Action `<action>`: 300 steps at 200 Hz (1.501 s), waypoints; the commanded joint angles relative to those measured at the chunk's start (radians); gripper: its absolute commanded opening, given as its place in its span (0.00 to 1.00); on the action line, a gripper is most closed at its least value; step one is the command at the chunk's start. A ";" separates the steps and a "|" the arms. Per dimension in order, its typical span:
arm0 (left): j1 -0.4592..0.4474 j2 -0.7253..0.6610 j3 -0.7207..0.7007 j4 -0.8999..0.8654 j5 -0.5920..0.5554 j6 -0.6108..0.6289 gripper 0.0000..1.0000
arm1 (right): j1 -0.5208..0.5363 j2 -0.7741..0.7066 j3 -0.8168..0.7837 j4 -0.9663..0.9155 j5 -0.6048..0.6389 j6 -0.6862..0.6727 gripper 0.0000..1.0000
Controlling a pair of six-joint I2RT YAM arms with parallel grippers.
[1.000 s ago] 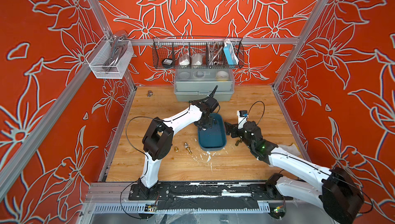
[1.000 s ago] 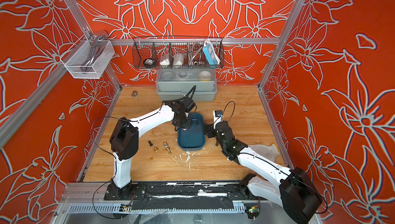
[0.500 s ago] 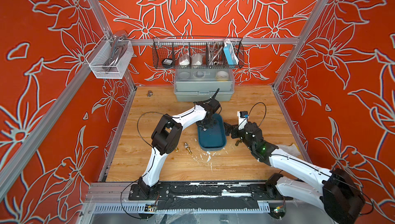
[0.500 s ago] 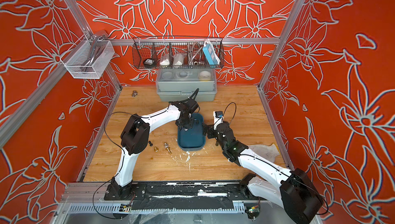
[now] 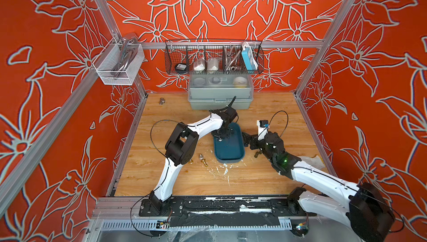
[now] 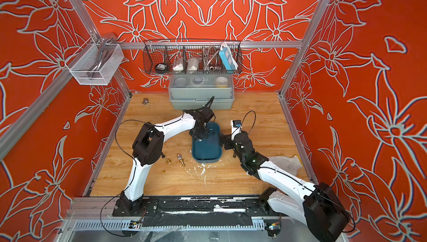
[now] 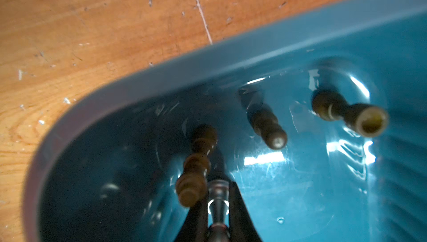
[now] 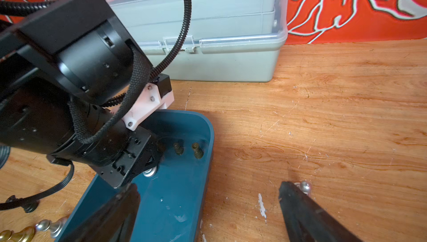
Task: Put the chess pieces into the storage box
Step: Place the chess piece in the storage box, then pick up the chess piece at the center of the board.
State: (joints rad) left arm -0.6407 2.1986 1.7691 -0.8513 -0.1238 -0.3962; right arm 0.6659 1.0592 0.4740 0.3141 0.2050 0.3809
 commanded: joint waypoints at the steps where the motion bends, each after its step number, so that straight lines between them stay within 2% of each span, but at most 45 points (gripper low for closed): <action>1: 0.002 0.030 0.020 -0.009 -0.014 0.008 0.17 | -0.003 -0.008 -0.009 0.011 0.010 0.009 1.00; 29: 0.001 0.029 0.014 -0.005 -0.013 0.002 0.19 | -0.003 -0.003 -0.005 0.010 0.008 0.009 1.00; 62: 0.001 0.020 0.014 -0.006 -0.013 0.002 0.27 | -0.004 -0.002 -0.005 0.010 0.008 0.010 1.00; 123: 0.001 -0.030 0.015 -0.013 -0.003 0.001 0.33 | -0.004 0.007 0.001 0.006 0.005 0.010 1.00; 154: 0.001 -0.133 0.012 -0.015 0.022 -0.001 0.37 | -0.004 0.008 0.004 0.004 -0.004 -0.004 1.00; 189: 0.002 -0.310 -0.041 0.001 0.019 -0.001 0.40 | -0.003 0.030 0.023 -0.007 -0.038 -0.022 1.00; 210: 0.026 -0.426 -0.119 -0.002 0.026 -0.008 0.43 | 0.000 0.058 0.043 0.006 -0.135 -0.055 1.00; 239: 0.132 -0.620 -0.304 -0.027 0.064 -0.040 0.46 | 0.059 0.111 0.084 0.029 -0.327 -0.146 0.98; 265: 0.245 -0.769 -0.469 -0.075 0.082 -0.062 0.46 | 0.157 0.151 0.121 0.021 -0.327 -0.228 0.98; 300: 0.343 -0.862 -0.635 -0.115 0.097 -0.073 0.49 | 0.167 0.197 0.140 0.012 -0.304 -0.222 0.98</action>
State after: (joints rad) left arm -0.3382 1.3830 1.2163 -0.9085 -0.0628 -0.4500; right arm 0.8326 1.2327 0.5873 0.3222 -0.0875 0.1940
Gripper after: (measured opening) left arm 0.491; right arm 0.984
